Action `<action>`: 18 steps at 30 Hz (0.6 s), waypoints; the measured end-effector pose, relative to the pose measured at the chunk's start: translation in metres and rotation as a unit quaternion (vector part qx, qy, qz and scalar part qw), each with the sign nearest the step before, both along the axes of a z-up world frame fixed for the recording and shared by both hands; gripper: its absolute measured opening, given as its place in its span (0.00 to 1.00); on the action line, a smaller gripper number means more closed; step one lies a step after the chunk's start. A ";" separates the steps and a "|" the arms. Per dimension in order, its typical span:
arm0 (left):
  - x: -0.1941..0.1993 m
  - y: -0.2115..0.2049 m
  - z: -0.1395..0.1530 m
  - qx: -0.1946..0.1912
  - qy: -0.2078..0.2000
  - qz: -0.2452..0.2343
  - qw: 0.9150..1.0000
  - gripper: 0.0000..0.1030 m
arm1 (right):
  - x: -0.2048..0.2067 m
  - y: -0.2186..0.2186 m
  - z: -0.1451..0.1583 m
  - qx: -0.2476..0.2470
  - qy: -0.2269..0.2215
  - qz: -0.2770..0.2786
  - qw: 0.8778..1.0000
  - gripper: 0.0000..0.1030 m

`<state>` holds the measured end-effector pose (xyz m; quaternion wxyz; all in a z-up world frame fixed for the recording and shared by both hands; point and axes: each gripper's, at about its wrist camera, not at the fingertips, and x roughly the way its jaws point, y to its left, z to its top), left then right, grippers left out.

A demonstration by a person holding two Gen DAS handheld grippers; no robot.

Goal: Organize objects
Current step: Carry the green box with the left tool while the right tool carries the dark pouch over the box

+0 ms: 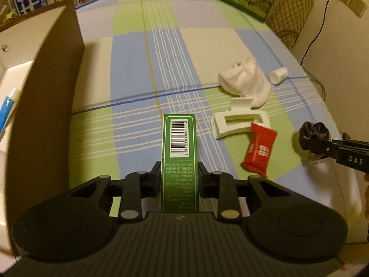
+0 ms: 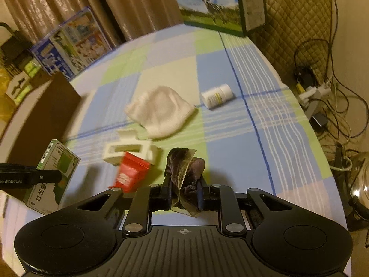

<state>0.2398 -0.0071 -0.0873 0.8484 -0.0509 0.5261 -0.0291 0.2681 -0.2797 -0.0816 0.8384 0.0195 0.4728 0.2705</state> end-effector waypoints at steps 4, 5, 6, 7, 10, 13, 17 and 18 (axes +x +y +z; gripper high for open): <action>-0.018 0.007 0.026 -0.017 -0.032 0.007 0.999 0.24 | -0.012 0.011 0.020 0.024 -0.008 0.022 0.999 0.16; -0.023 0.009 0.032 -0.021 -0.041 0.009 0.999 0.24 | -0.015 0.015 0.024 0.031 -0.009 0.030 0.999 0.16; -0.028 0.012 0.040 -0.025 -0.050 0.012 0.998 0.24 | -0.019 0.022 0.029 0.038 -0.009 0.042 0.998 0.16; -0.031 0.014 0.046 -0.027 -0.058 0.013 0.998 0.24 | -0.022 0.028 0.033 0.045 -0.010 0.053 0.998 0.16; -0.043 0.023 0.064 -0.031 -0.079 0.022 0.996 0.24 | -0.034 0.052 0.045 0.065 -0.011 0.090 0.994 0.16; -0.056 0.040 0.081 -0.030 -0.100 0.042 0.994 0.24 | -0.048 0.081 0.056 0.084 -0.014 0.127 0.988 0.16; -0.076 0.075 0.101 -0.020 -0.128 0.077 0.989 0.24 | -0.064 0.121 0.067 0.102 -0.021 0.173 0.979 0.16; -0.080 0.084 0.106 -0.016 -0.133 0.088 0.987 0.24 | -0.067 0.133 0.070 0.105 -0.022 0.185 0.977 0.16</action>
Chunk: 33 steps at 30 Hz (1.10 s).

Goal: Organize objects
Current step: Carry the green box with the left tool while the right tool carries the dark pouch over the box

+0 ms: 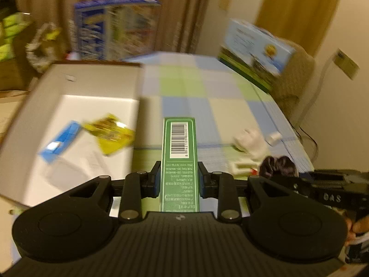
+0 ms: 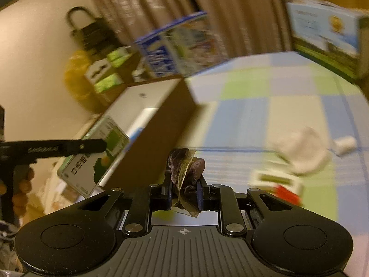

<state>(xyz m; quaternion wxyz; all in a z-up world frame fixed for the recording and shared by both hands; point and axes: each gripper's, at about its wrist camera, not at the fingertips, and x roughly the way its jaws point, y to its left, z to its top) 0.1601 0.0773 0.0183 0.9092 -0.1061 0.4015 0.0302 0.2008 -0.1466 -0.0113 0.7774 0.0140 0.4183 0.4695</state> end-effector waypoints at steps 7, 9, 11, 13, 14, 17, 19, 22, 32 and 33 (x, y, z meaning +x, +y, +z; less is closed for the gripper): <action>-0.020 0.071 0.016 0.026 -0.011 0.062 0.998 0.24 | -0.015 0.083 0.005 0.017 -0.015 0.060 0.998 0.16; -0.021 0.090 0.016 0.032 -0.011 0.074 0.997 0.24 | -0.018 0.104 0.003 0.018 -0.023 0.071 0.997 0.16; -0.021 0.110 0.016 0.035 -0.011 0.081 0.996 0.24 | -0.020 0.122 0.001 0.017 -0.028 0.080 0.996 0.16; -0.023 0.125 0.015 0.040 -0.009 0.086 0.995 0.24 | -0.022 0.139 -0.001 0.015 -0.031 0.086 0.996 0.16; -0.022 0.133 0.014 0.041 -0.008 0.087 0.995 0.24 | -0.024 0.146 -0.003 0.012 -0.032 0.088 0.996 0.16; -0.018 0.153 0.009 0.044 -0.002 0.086 0.995 0.24 | -0.025 0.167 -0.008 0.004 -0.036 0.088 0.995 0.16; -0.013 0.165 0.005 0.046 0.004 0.083 0.995 0.24 | -0.023 0.180 -0.011 -0.004 -0.038 0.084 0.996 0.16; -0.001 0.180 -0.002 0.047 0.013 0.078 0.996 0.24 | -0.016 0.194 -0.016 -0.018 -0.046 0.078 0.996 0.16; 0.050 0.207 -0.021 0.058 0.031 0.039 0.997 0.24 | 0.012 0.235 -0.030 -0.057 -0.066 0.057 0.995 0.16; 0.056 0.209 -0.023 0.060 0.034 0.036 0.997 0.24 | 0.015 0.239 -0.031 -0.061 -0.068 0.056 0.994 0.16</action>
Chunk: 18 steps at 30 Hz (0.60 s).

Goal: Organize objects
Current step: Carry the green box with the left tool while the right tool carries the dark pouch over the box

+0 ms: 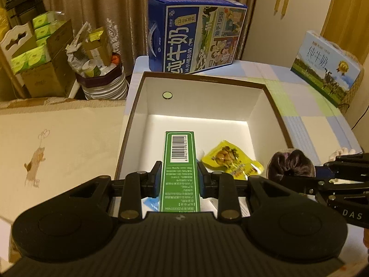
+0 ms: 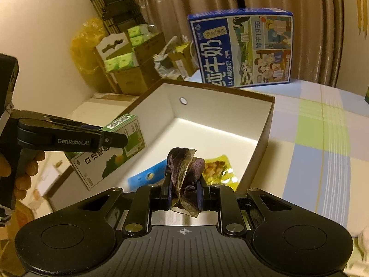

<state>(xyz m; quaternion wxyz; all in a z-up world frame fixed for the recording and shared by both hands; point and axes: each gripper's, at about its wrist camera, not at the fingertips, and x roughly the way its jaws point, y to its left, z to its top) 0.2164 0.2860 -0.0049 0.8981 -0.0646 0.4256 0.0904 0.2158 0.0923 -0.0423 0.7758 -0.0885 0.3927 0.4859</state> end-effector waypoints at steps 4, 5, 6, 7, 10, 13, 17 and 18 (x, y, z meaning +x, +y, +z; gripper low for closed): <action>0.031 0.006 -0.010 0.000 0.013 -0.017 1.000 0.24 | 0.018 0.020 -0.008 -0.019 -0.005 -0.009 1.000 0.16; 0.038 0.007 -0.013 0.003 0.016 -0.020 1.000 0.24 | 0.023 0.023 -0.010 -0.023 -0.006 -0.012 1.000 0.16; 0.045 0.007 -0.016 0.006 0.020 -0.024 0.999 0.24 | 0.029 0.028 -0.012 -0.027 -0.007 -0.016 0.999 0.16; 0.054 0.007 -0.019 0.009 0.024 -0.030 0.999 0.24 | 0.033 0.031 -0.013 -0.031 -0.008 -0.017 0.999 0.16; 0.076 0.011 -0.029 0.013 0.033 -0.037 0.999 0.24 | 0.047 0.042 -0.016 -0.042 -0.016 -0.023 0.999 0.16; 0.096 0.015 -0.040 0.018 0.042 -0.044 0.998 0.24 | 0.058 0.049 -0.019 -0.048 -0.015 -0.026 0.998 0.16; 0.117 0.020 -0.052 0.020 0.051 -0.053 0.997 0.24 | 0.067 0.056 -0.024 -0.054 -0.012 -0.031 0.998 0.17; 0.122 0.020 -0.054 0.025 0.052 -0.057 0.997 0.24 | 0.069 0.058 -0.026 -0.056 -0.011 -0.031 0.998 0.17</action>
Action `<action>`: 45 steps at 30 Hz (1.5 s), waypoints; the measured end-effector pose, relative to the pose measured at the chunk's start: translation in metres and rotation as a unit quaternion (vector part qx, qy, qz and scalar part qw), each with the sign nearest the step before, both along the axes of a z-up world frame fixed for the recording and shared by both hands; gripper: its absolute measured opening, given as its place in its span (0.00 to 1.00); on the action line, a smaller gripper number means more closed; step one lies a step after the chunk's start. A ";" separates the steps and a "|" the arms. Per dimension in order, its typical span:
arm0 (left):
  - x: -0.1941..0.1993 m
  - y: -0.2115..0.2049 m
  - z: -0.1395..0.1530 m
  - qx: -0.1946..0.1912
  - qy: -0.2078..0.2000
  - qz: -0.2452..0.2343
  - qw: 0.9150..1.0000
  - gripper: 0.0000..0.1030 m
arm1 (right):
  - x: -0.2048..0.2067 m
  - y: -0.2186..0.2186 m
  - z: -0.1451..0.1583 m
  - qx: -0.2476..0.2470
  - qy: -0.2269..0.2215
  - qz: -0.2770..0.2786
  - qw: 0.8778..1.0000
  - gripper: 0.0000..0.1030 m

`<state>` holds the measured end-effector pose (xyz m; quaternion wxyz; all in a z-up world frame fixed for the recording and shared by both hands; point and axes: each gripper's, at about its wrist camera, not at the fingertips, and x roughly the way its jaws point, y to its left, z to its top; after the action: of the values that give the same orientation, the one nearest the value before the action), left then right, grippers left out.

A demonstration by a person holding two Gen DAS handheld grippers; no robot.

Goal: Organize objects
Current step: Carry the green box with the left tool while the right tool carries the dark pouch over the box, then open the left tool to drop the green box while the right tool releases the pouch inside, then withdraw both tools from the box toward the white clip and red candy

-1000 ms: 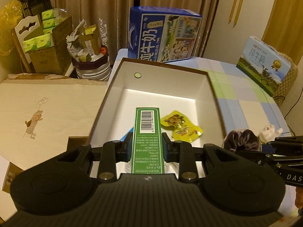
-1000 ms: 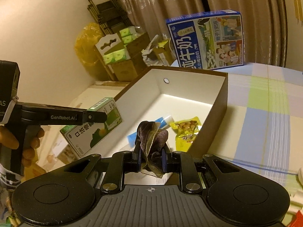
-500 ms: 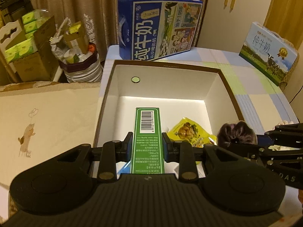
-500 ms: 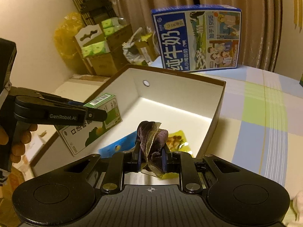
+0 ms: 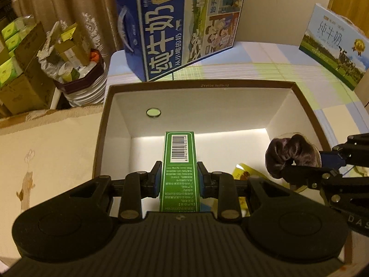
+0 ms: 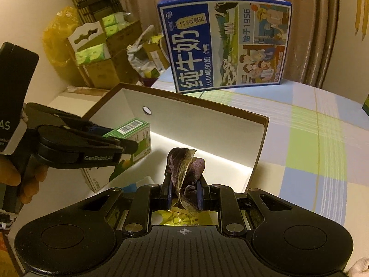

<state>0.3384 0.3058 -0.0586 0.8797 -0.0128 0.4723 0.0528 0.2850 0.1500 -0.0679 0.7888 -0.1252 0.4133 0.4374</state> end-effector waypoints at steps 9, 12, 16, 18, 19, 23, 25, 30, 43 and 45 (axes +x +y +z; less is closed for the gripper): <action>0.017 0.001 -0.004 0.027 -0.018 -0.015 0.999 0.33 | 0.009 0.009 -0.007 0.000 0.004 -0.005 1.000 0.17; 0.017 0.003 -0.003 0.023 -0.020 -0.013 0.999 0.33 | 0.011 0.011 -0.007 0.002 0.003 -0.007 1.000 0.17; 0.012 0.006 0.001 0.016 -0.020 -0.004 1.000 0.39 | 0.012 0.012 -0.005 0.022 0.003 -0.012 1.000 0.25; 0.008 0.006 0.006 0.015 -0.023 0.002 1.000 0.44 | 0.012 0.012 -0.002 0.030 -0.006 -0.009 0.999 0.35; 0.006 0.007 0.009 0.014 -0.026 0.005 1.000 0.52 | 0.010 0.012 0.000 0.036 -0.012 -0.005 0.999 0.40; -0.006 0.006 0.021 0.015 -0.042 0.010 0.999 0.65 | 0.003 0.008 0.008 0.046 -0.031 0.009 0.998 0.51; -0.012 0.006 0.027 0.014 -0.045 0.013 0.999 0.69 | -0.002 0.001 0.012 0.049 -0.033 0.010 0.998 0.51; -0.035 0.004 0.039 0.004 -0.053 0.024 0.998 0.81 | -0.020 -0.021 0.024 0.058 -0.029 0.020 0.998 0.53; -0.111 -0.020 0.073 -0.002 -0.069 0.052 0.996 0.93 | -0.068 -0.075 0.054 0.075 -0.009 0.010 0.997 0.54; -0.121 -0.025 0.075 -0.006 -0.069 0.055 0.996 0.93 | -0.076 -0.082 0.058 0.077 -0.008 0.010 0.997 0.55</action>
<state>0.2170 0.2809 0.0168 0.9059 -0.0482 0.4093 0.0973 0.2091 0.0685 -0.0103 0.7948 -0.0722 0.3711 0.4748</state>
